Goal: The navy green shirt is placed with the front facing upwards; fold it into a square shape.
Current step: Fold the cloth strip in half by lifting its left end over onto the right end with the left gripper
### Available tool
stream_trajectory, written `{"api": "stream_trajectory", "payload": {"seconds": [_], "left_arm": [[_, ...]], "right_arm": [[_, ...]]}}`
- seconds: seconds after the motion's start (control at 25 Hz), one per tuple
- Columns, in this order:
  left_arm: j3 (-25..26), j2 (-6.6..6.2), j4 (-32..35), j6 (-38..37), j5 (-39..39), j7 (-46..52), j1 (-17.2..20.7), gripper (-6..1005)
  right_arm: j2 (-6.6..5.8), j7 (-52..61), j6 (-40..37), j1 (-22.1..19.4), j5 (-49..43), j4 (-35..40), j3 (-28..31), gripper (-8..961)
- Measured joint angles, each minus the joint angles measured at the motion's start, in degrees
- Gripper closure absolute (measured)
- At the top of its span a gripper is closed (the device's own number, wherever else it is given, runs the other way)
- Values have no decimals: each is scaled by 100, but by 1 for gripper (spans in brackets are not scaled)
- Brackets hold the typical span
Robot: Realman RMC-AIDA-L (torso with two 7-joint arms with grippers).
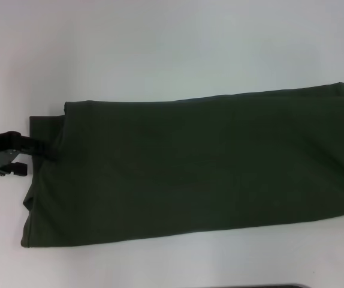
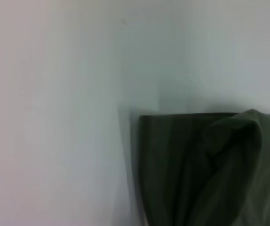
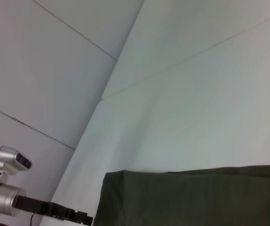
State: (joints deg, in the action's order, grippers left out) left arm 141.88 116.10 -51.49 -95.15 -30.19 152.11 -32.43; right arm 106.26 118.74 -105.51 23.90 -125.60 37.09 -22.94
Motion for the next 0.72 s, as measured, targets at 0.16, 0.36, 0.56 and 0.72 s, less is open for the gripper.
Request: {"api": "stream_trajectory", "payload": {"seconds": [0.16,0.36,0.56,0.72], "left_arm": [[-2,18,74,47,51,-9,-9,97],[-7,24,152,98,76,-19,-28,97],[-53,49,158,103,76,-14,-43,97],[-68,86,158,103,76,-9,-54,97]], "right_arm": [[-4,0,-1,1,0,0,0,86],[-9,0,-15,1,0,0,0,87],[-9,0,-22,1,0,0,0,87],[-9,0,-22,1,0,0,0,86]]}}
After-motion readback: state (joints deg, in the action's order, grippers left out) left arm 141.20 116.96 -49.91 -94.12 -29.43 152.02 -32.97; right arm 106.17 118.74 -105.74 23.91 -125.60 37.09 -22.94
